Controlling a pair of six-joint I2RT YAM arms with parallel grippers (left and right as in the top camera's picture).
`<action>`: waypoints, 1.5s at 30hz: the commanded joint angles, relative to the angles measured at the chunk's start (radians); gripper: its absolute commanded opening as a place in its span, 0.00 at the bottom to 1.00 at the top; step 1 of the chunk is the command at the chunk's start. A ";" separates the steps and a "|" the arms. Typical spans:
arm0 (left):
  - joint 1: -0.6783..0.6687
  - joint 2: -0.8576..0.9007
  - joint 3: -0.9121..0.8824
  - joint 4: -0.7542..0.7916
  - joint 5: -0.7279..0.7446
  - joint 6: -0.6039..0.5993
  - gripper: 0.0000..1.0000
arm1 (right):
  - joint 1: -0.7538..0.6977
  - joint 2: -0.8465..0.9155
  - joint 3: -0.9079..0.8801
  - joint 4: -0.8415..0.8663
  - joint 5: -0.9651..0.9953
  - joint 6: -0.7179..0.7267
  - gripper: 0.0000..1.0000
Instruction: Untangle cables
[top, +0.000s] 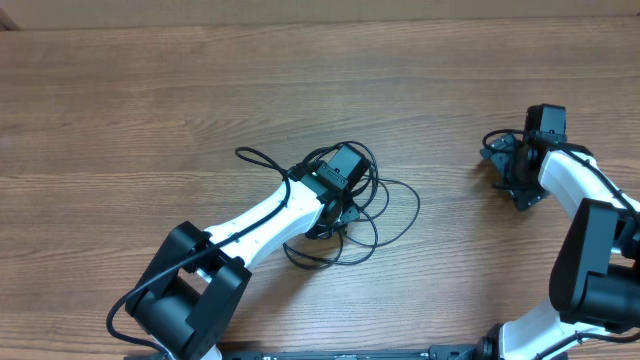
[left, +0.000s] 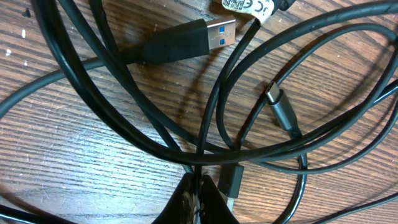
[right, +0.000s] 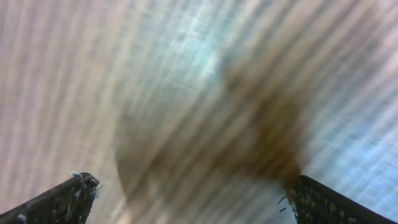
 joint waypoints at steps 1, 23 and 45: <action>-0.008 0.011 -0.010 -0.006 -0.014 0.020 0.04 | -0.003 0.013 -0.026 0.037 -0.064 0.002 1.00; -0.008 0.011 -0.010 -0.002 -0.014 0.019 0.09 | 0.116 0.013 -0.082 -0.358 -0.457 -0.365 0.27; -0.008 0.011 -0.010 -0.003 -0.040 0.020 0.27 | 0.358 0.013 -0.143 -0.236 -0.517 -0.249 0.37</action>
